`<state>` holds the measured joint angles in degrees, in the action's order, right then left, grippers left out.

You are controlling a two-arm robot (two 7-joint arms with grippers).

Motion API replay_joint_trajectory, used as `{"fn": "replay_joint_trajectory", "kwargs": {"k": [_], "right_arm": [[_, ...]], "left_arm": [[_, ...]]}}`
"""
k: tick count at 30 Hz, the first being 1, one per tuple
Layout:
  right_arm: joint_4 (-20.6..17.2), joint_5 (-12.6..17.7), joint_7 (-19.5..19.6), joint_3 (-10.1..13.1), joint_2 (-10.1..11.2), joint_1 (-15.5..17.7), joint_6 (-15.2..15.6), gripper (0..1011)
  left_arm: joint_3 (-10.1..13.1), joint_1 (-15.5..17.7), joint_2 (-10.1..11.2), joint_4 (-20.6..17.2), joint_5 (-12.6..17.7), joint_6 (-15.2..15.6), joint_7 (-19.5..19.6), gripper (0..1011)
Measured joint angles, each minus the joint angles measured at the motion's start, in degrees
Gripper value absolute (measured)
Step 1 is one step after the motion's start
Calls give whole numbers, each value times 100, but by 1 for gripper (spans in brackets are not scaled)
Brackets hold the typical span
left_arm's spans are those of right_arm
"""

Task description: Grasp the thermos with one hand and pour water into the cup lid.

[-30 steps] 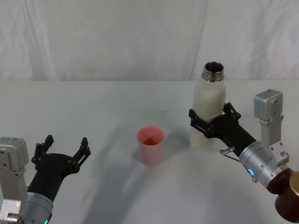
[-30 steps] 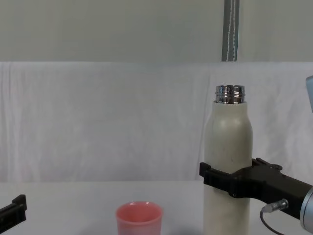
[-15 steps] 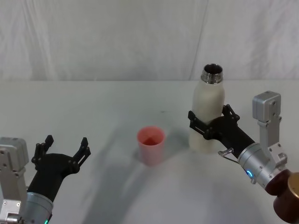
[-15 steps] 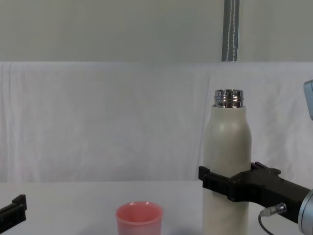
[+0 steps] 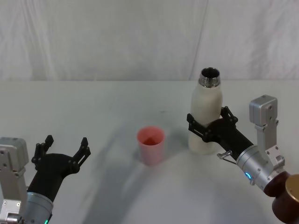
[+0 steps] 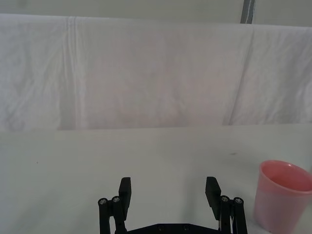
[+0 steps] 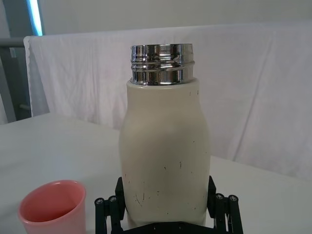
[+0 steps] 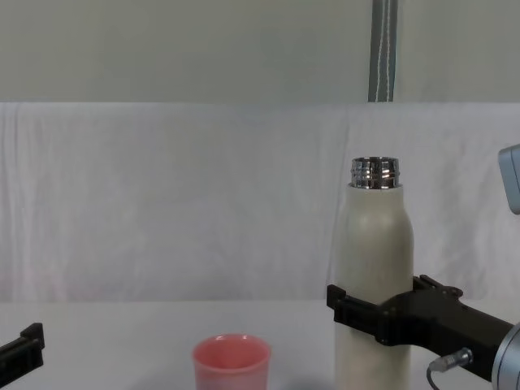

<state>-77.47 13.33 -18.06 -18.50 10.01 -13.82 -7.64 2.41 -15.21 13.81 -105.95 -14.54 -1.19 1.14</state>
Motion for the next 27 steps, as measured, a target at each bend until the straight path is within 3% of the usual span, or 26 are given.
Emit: {"fn": "replay_joint_trajectory", "kwargs": {"k": [27], "right_arm": [[547,-137,4,121,-123,-207,-381,950]], "left_arm": [[0,0,0,0,0,0,0,1001]]}}
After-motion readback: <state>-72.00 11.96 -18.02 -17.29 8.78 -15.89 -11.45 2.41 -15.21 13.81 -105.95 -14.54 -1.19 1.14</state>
